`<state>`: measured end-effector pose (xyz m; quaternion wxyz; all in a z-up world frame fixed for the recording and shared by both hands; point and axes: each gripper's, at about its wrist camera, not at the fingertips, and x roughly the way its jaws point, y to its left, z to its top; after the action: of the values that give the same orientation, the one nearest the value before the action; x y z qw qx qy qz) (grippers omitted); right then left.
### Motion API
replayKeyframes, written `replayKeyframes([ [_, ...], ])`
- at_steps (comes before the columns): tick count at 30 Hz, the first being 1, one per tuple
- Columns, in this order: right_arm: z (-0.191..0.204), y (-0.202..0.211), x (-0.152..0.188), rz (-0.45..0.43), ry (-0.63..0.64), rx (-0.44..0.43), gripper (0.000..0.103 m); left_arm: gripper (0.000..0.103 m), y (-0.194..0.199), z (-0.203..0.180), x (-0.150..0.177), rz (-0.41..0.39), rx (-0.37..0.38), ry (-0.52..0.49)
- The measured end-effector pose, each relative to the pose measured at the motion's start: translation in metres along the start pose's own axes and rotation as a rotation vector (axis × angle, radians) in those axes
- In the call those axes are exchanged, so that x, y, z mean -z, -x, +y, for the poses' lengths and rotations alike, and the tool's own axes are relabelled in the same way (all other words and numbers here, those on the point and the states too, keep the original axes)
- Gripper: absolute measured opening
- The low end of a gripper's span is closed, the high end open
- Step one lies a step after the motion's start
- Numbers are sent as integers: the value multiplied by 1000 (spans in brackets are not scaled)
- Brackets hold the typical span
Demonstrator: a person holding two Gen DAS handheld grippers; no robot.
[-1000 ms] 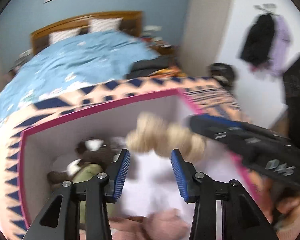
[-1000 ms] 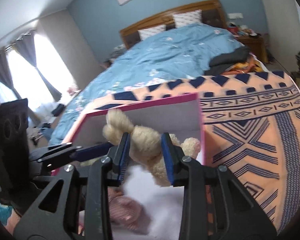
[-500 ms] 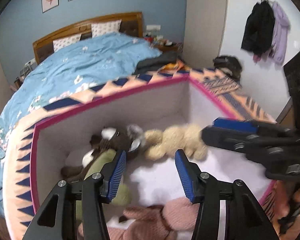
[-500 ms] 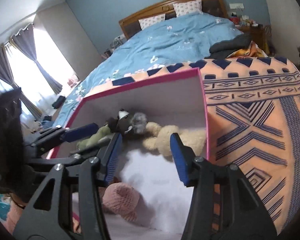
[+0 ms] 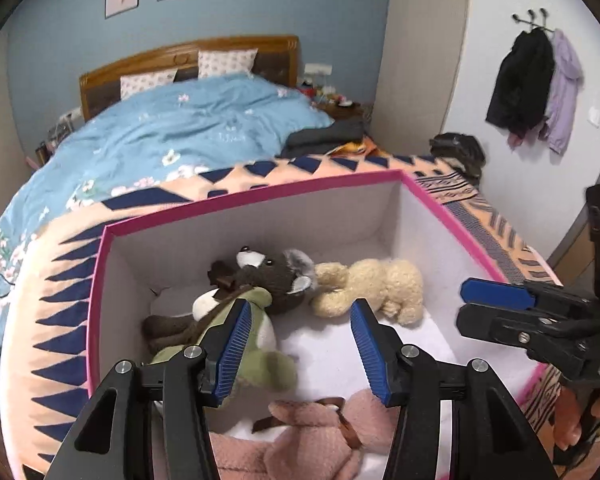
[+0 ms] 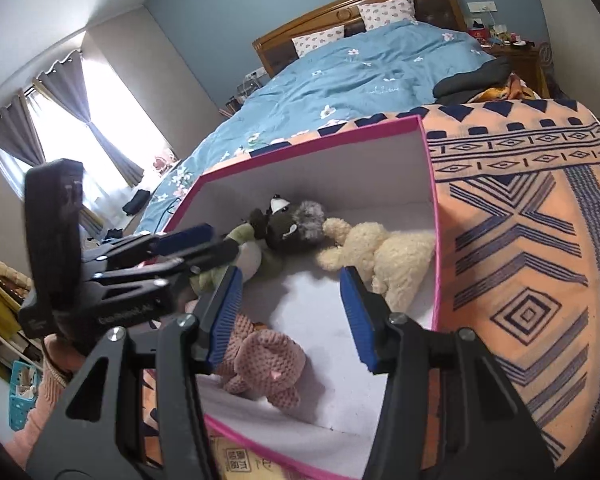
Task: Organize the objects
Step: 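Open both grippers to release the teddy bear into the box, then lower both grippers onto the pink drawstring pouch and close them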
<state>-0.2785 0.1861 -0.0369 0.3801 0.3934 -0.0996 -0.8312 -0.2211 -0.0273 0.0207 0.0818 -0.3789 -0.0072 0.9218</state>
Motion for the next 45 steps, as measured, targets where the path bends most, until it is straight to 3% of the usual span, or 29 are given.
replayKeyframes([
  [10, 24, 56, 24, -75, 117, -31, 54, 60, 57, -30, 39, -104, 88, -46],
  [12, 28, 70, 32, -87, 140, -42, 60, 61, 67, -37, 47, -118, 103, -58],
  [16, 28, 89, 55, -66, 176, -28, 61, 66, 81, -57, 66, -127, 136, -100],
  [22, 9, 94, 94, 15, 161, 26, 61, 66, 79, -80, 95, -85, 203, -121],
  [25, -6, 88, 110, 59, 132, 55, 61, 66, 73, -90, 110, -47, 277, -106],
  [31, -29, 76, 135, 126, 81, 90, 61, 66, 62, -109, 134, 8, 331, -113],
  [45, -46, 62, 142, 167, 66, 117, 61, 66, 49, -122, 154, 63, 343, -103],
])
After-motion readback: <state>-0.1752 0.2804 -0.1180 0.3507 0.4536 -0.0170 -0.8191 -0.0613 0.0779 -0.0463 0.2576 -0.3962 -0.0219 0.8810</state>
